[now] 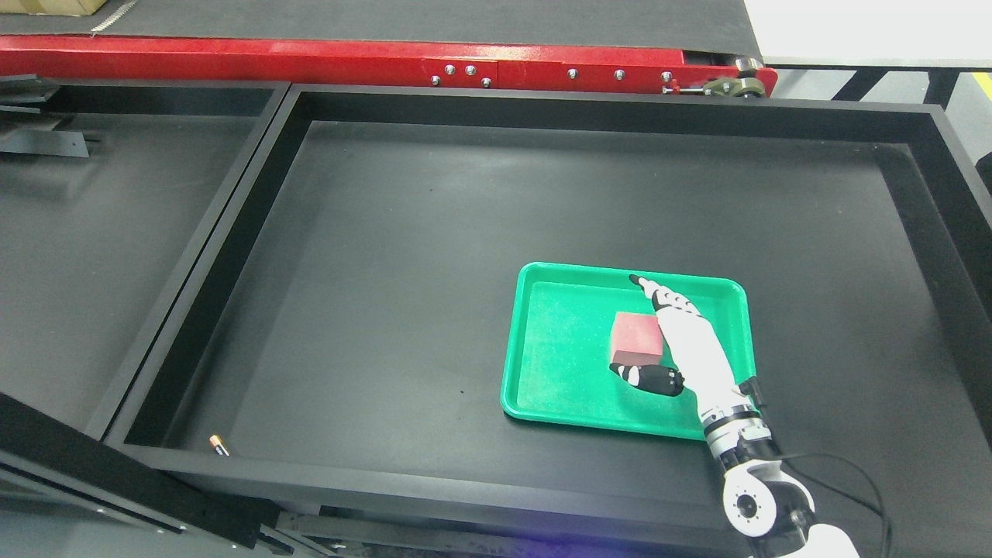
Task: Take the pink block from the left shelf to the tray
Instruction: 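Lower the right hand beside the pink cube on the green tray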
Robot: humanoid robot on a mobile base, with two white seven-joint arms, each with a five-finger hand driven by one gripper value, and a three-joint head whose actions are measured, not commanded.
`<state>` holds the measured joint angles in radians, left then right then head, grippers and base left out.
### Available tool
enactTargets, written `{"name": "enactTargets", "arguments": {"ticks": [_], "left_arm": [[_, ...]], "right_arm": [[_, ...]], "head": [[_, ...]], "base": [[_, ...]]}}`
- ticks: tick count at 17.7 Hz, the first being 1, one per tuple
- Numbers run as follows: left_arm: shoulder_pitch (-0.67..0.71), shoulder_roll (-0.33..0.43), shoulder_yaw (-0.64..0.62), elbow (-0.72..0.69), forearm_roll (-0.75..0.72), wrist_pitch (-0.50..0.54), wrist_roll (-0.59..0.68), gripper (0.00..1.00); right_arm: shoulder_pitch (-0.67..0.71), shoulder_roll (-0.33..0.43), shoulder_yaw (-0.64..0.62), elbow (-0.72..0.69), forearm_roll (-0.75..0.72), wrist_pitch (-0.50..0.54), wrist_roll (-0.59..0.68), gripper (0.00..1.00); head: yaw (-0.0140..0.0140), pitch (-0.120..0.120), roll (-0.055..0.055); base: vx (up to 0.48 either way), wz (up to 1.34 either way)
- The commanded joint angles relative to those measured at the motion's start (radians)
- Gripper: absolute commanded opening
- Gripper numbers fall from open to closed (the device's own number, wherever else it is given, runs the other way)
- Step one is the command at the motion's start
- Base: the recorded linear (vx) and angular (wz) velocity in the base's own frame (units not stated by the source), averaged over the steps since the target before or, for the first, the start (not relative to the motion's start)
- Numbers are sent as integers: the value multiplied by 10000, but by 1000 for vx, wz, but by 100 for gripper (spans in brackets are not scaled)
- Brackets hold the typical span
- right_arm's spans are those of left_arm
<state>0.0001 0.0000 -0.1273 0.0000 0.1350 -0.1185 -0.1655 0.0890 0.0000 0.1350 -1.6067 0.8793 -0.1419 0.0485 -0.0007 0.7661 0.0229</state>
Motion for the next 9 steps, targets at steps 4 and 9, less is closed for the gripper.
{"name": "enactTargets", "arguments": {"ticks": [4,9], "left_arm": [[199,174,0,-175,0,4,-1,100],[199,174,0,-175,0,4,-1,100]], "right_arm": [[-1,-175,245,404,273,54,143,99],[-1,-175,399,574,227,483,466,99]], "head": [[0,0,0],[0,0,0]], "base": [[3,-1],[0,0]]}}
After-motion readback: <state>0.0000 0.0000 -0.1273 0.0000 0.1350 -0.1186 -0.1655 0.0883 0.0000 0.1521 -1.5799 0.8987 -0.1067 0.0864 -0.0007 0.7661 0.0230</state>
